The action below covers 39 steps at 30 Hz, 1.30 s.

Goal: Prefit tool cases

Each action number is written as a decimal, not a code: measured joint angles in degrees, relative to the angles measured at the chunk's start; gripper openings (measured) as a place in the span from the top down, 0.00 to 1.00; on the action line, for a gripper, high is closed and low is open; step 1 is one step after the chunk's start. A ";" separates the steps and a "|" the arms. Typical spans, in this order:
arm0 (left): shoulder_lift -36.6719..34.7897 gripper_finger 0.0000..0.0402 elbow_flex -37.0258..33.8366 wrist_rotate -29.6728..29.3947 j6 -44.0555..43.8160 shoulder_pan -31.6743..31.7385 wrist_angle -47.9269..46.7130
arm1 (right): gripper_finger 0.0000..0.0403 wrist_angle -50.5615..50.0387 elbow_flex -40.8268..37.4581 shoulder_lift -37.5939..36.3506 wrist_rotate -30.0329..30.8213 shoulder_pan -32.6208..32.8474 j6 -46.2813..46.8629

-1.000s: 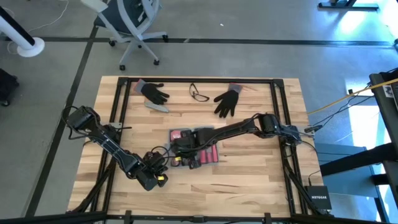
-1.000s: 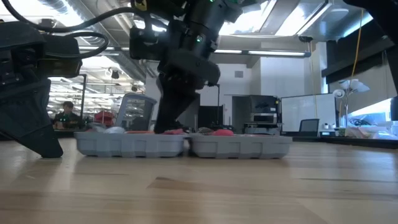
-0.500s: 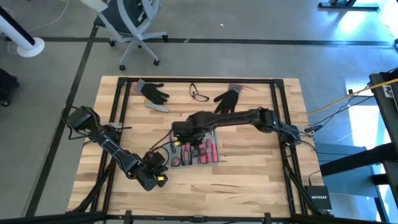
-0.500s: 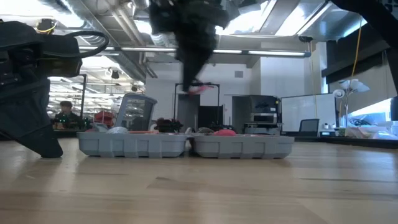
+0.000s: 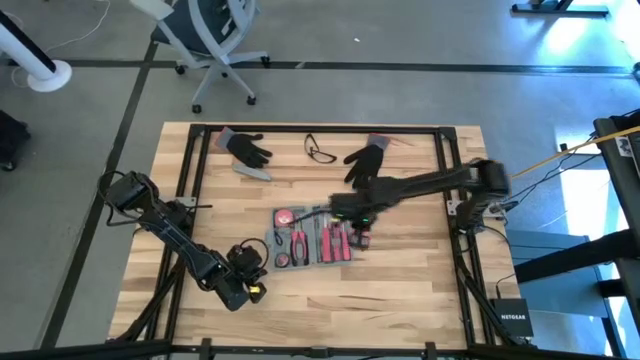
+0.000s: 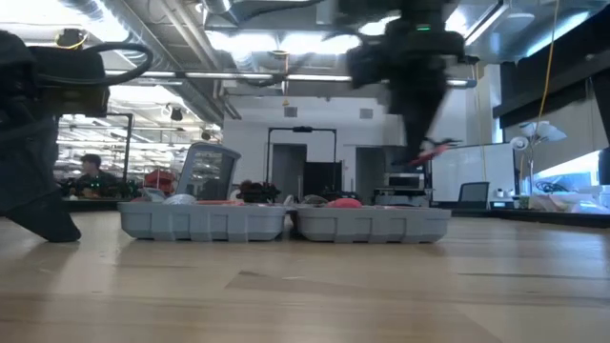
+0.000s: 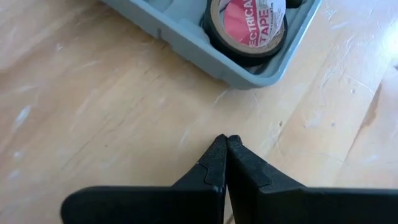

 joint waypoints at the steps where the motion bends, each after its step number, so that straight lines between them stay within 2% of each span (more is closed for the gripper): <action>1: -0.22 1.00 -0.03 0.09 -0.56 -0.12 0.07 | 1.00 1.27 -3.70 -2.54 0.49 0.82 2.88; 4: -1.88 1.00 -0.16 1.04 0.17 -0.13 0.50 | 1.00 3.48 -12.02 -7.23 0.57 4.37 6.87; 7: -4.73 1.00 -0.37 3.61 4.69 0.50 -0.27 | 1.00 6.68 -16.67 -9.75 0.71 8.04 6.97; 10: -8.49 1.00 -0.32 4.61 7.57 1.82 -1.03 | 1.00 12.95 -20.46 -9.58 1.00 10.84 6.77; 12: -10.84 1.00 -0.26 4.33 6.47 2.95 -1.88 | 1.00 18.17 -22.38 -9.50 2.09 11.85 6.63; 17: -16.07 1.00 0.03 3.57 5.17 6.71 -2.33 | 1.00 26.96 -26.57 -9.47 8.10 12.13 6.45; 21: -17.44 1.00 1.74 2.99 9.47 10.85 -2.32 | 0.97 27.81 -27.05 -9.47 13.50 12.08 3.71; 23: -17.37 1.00 3.11 3.36 11.90 13.02 -2.53 | 0.93 27.73 -27.05 -9.47 14.04 12.10 0.96; 30: -17.09 1.00 7.13 5.36 21.89 20.46 -6.77 | 0.67 26.71 -26.86 -9.04 12.10 12.10 0.26; 33: -17.09 1.00 7.70 5.49 29.28 23.51 -5.60 | 0.59 21.77 -24.26 -9.08 13.08 12.10 0.02; 36: -17.11 1.00 7.74 7.44 37.38 27.22 -4.62 | 0.58 17.86 -20.02 -9.58 15.78 12.10 -0.42; 39: -17.10 1.00 7.74 11.86 45.19 31.86 -1.37 | 0.65 13.56 -16.26 -12.00 20.61 12.09 1.21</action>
